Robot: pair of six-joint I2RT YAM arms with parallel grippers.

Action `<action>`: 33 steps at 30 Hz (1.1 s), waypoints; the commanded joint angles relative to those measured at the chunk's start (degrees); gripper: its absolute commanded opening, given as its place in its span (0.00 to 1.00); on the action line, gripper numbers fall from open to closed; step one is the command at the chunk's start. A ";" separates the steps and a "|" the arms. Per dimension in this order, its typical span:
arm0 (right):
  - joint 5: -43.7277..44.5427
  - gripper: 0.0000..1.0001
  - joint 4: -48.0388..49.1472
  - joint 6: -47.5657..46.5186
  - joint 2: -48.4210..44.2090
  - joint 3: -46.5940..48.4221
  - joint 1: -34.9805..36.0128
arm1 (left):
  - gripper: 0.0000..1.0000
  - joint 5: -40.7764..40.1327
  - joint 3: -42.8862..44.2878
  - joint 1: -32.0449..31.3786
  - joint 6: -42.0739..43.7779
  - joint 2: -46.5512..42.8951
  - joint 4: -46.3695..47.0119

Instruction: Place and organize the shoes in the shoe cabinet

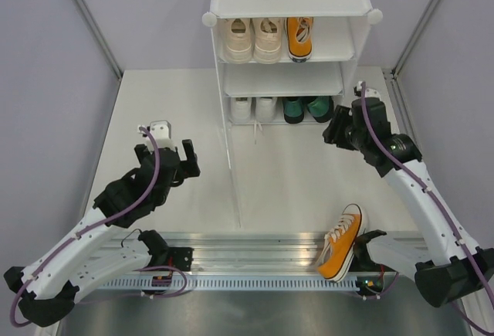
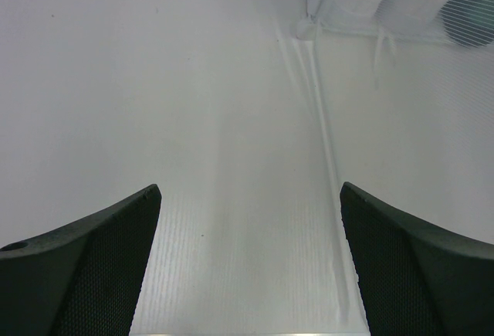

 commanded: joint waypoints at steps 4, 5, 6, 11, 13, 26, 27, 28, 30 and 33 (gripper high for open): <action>15.30 0.62 -19.50 11.66 -3.49 -10.49 6.05 | 1.00 1.32 -0.06 0.50 1.98 -1.06 2.17; 15.83 0.62 -21.86 13.41 -4.02 -11.89 8.76 | 1.00 1.23 -0.15 0.50 1.98 -1.24 2.17; 16.97 0.62 -22.93 17.26 -4.72 -12.52 10.26 | 1.00 1.32 -0.15 0.58 1.98 -1.41 2.08; 18.73 0.64 -29.69 26.51 -8.94 -15.76 16.24 | 1.00 1.41 -0.24 0.58 1.98 -1.68 2.26; 18.82 0.65 -31.02 27.84 -9.56 -16.91 17.04 | 1.00 1.67 -0.24 0.67 1.98 -1.68 2.17; 20.49 0.62 -35.08 25.47 -2.36 -19.81 22.67 | 1.00 2.29 -0.24 0.67 2.07 -2.21 2.26; 19.62 0.60 -34.38 24.86 -2.27 -20.25 22.67 | 0.99 2.29 -0.24 0.76 2.07 -2.21 2.17; 19.27 0.60 -33.76 24.68 -2.10 -20.87 22.76 | 1.00 2.29 -0.24 0.76 2.07 -2.29 2.26; 18.48 0.59 -32.44 23.98 -1.57 -21.66 22.76 | 1.00 2.37 -0.24 0.67 2.07 -2.21 2.26; 17.42 0.58 -31.56 22.75 -1.04 -22.89 22.76 | 1.00 2.64 -0.24 0.67 2.07 -2.21 2.26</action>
